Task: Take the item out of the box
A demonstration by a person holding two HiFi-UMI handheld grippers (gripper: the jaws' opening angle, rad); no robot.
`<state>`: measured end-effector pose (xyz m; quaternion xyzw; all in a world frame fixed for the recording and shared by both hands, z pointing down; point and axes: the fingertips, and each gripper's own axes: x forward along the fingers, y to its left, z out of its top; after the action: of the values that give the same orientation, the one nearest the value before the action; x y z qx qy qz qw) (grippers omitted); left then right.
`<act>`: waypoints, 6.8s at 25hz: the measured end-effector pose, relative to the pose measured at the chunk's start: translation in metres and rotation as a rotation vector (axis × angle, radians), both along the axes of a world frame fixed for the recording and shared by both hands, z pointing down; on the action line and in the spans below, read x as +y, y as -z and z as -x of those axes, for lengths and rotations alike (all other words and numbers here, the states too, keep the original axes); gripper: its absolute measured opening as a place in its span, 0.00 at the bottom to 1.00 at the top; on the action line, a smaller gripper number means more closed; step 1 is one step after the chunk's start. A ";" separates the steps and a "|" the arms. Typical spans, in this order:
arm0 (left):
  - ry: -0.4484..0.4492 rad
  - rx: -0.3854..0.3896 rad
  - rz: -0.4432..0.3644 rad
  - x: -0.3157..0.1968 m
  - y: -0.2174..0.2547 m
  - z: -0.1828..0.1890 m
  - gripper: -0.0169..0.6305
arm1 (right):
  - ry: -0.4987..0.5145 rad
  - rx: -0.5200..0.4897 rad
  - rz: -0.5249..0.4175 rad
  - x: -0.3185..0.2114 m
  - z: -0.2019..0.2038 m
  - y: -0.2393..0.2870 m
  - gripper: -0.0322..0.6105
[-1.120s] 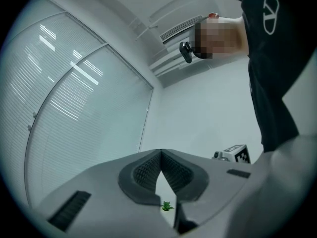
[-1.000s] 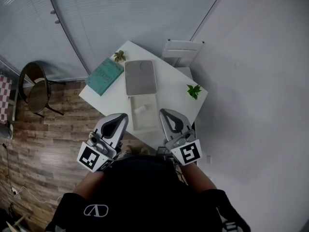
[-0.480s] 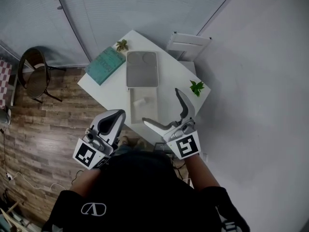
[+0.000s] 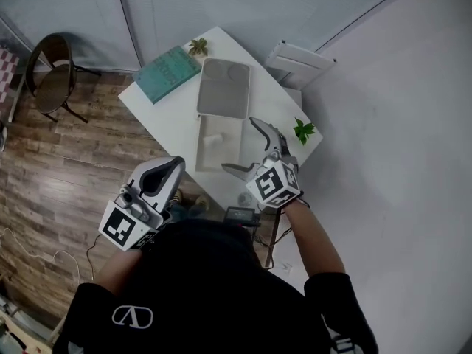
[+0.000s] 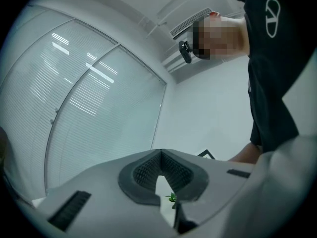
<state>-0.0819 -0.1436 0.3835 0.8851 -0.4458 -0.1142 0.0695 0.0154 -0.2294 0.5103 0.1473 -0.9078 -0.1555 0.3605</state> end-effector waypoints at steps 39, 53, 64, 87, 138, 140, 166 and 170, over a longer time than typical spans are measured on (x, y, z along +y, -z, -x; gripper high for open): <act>0.188 0.044 0.197 0.059 -0.084 0.045 0.03 | 0.380 0.839 0.273 -0.022 0.022 -0.313 0.56; 0.209 0.042 0.217 0.064 -0.091 0.046 0.03 | 0.396 0.882 0.243 -0.028 0.024 -0.322 0.34; 0.202 0.043 0.220 0.063 -0.092 0.045 0.03 | 0.390 0.880 0.222 -0.028 0.025 -0.322 0.33; 0.057 0.026 0.101 0.028 -0.037 0.004 0.03 | 0.239 0.449 -0.078 -0.038 0.034 -0.097 0.32; -0.163 -0.031 -0.185 -0.026 0.075 -0.083 0.03 | -0.441 -0.845 -0.082 0.046 -0.093 0.172 0.32; -0.161 -0.031 -0.175 -0.025 0.070 -0.081 0.03 | -0.445 -0.861 -0.073 0.045 -0.092 0.170 0.32; -0.096 -0.023 -0.166 -0.020 0.060 -0.066 0.03 | -0.438 -0.862 -0.041 0.040 -0.070 0.150 0.32; -0.098 -0.026 -0.151 -0.022 0.053 -0.064 0.03 | -0.440 -0.861 -0.037 0.038 -0.069 0.148 0.32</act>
<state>-0.0176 -0.1653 0.3300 0.9101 -0.3928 -0.1324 0.0021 0.0842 -0.1913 0.3618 0.3930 -0.9190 -0.0165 -0.0261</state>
